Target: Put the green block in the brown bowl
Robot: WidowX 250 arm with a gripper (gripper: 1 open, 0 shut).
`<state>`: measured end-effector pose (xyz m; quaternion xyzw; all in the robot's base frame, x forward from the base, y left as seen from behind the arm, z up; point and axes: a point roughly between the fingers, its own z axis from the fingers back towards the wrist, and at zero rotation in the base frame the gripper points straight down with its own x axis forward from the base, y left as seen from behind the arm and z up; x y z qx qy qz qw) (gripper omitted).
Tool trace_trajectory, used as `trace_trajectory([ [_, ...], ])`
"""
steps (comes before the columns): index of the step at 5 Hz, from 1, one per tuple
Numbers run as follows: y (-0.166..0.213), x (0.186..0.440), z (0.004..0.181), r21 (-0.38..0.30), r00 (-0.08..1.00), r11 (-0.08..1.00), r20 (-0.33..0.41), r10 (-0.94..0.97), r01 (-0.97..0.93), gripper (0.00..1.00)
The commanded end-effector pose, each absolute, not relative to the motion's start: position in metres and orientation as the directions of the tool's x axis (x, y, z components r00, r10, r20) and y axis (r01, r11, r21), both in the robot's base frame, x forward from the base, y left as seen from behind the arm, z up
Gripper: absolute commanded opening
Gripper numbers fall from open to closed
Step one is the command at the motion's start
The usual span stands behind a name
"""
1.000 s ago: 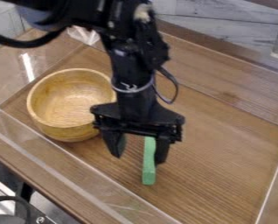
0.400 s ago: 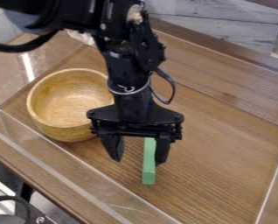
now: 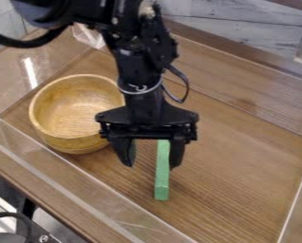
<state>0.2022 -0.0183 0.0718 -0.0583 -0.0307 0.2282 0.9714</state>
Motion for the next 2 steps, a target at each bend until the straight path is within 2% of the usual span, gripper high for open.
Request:
trace_trajectory([
  [1, -0.0162, 0.2005, 0.0792, -0.147, 0.904, 0.9, 0.063, 0.423, -0.411, 1.0],
  [2, -0.0186, 0.2012, 0.0818, -0.145, 0.906, 0.903, 0.069, 0.417, -0.405, 1.0],
])
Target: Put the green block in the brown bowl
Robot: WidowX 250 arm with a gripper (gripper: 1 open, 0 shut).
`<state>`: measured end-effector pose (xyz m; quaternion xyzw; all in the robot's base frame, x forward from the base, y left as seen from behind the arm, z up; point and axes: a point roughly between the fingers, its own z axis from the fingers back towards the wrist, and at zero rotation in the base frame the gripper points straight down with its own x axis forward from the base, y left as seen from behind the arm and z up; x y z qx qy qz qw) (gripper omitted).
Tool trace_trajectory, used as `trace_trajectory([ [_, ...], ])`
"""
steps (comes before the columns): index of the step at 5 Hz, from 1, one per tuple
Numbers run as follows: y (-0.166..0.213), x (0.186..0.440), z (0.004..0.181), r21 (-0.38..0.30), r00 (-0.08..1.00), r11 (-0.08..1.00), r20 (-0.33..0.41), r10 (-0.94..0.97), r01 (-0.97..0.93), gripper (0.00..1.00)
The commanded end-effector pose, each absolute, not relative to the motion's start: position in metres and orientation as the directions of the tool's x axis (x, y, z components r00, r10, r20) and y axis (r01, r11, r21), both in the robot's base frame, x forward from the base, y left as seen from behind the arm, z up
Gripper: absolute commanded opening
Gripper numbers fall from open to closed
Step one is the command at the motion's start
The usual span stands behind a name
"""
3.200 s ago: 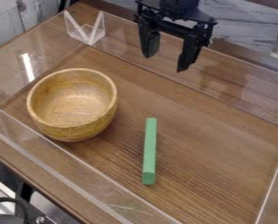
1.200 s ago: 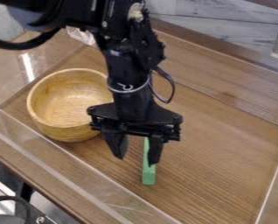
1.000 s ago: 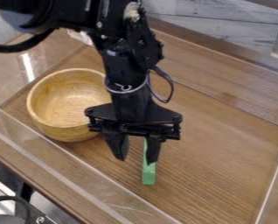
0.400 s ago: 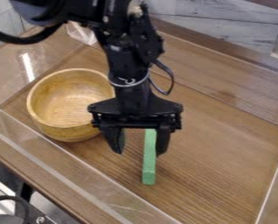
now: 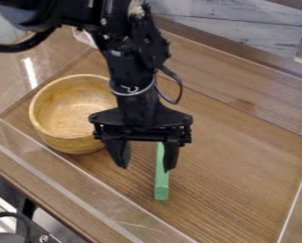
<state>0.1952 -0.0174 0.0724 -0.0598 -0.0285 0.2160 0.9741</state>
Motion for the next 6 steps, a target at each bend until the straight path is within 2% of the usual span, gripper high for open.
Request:
trace_trajectory([
  [1, -0.021, 0.202, 0.084, -0.144, 0.908, 0.906, 0.074, 0.412, -0.399, 1.0],
  [3, -0.023, 0.216, 0.077, -0.143, 0.887, 0.886, 0.083, 0.455, -0.441, 1.0],
  [4, -0.033, 0.219, 0.079, -0.145, 0.911, 0.91, 0.082, 0.403, -0.39, 1.0],
  [5, -0.038, 0.222, 0.082, -0.145, 0.898, 0.896, 0.079, 0.434, -0.42, 0.0],
  [6, -0.035, 0.221, 0.097, -0.145, 0.91, 0.907, 0.076, 0.408, -0.395, 0.0],
])
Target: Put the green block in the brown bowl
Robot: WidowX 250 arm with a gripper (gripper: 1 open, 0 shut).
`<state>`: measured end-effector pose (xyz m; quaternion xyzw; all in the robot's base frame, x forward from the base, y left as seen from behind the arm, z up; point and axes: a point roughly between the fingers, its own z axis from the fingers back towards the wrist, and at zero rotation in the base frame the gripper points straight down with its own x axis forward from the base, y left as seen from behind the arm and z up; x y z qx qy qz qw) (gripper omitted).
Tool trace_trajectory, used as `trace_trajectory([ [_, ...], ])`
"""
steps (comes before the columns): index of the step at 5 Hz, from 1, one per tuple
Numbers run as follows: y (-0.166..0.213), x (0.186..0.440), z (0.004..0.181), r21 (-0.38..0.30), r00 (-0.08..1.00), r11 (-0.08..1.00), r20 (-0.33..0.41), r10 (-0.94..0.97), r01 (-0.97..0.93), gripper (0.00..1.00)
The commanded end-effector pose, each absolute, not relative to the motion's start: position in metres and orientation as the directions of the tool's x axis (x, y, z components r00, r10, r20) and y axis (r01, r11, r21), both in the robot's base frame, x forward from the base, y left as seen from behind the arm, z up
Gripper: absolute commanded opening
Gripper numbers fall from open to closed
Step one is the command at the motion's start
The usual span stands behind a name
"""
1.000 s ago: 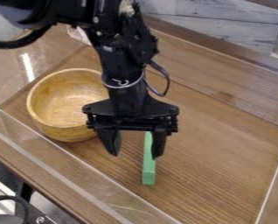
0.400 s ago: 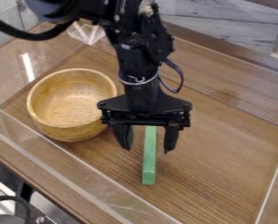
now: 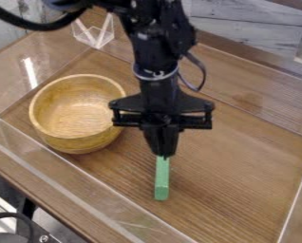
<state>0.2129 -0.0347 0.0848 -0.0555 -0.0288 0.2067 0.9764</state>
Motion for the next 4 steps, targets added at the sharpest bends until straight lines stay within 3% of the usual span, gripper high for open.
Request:
trace_trajectory([
  [1, -0.031, 0.219, 0.118, -0.147, 0.924, 0.921, 0.075, 0.375, -0.362, 0.0],
  [3, -0.008, 0.202, 0.172, -0.178, 0.934, 0.927, 0.079, 0.349, -0.331, 0.0],
  [4, 0.016, 0.191, 0.181, -0.178, 0.949, 0.941, 0.085, 0.305, -0.286, 0.0],
])
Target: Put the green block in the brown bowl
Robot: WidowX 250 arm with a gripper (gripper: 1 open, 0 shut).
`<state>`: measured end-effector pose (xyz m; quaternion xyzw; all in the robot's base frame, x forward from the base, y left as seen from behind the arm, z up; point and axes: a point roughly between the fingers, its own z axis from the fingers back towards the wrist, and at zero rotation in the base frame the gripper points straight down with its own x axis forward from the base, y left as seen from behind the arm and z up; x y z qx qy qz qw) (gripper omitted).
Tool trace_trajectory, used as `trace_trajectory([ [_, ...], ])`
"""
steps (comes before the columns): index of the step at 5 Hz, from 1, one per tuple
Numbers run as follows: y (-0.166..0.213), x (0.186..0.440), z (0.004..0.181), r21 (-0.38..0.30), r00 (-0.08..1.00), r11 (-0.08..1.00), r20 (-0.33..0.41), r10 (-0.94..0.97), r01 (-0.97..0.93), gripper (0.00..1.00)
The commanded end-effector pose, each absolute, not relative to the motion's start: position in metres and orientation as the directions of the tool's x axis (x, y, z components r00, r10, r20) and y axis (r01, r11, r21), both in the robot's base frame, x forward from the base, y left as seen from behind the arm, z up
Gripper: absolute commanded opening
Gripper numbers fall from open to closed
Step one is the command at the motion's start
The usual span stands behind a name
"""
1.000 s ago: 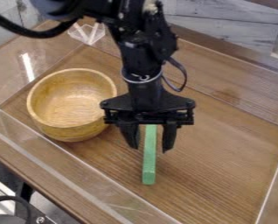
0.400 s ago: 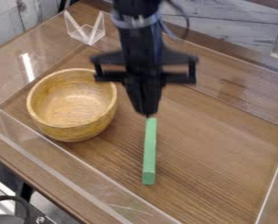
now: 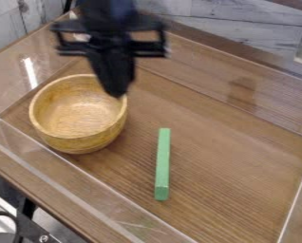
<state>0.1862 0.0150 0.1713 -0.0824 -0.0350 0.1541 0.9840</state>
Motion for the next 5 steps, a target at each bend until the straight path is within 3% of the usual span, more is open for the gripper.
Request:
trace_trajectory([
  [1, 0.04, 0.179, 0.177, -0.17, 0.953, 0.948, 0.09, 0.288, -0.27, 0.0],
  [5, 0.081, 0.207, 0.155, -0.082, 0.979, 0.985, 0.13, 0.159, -0.149, 0.0],
])
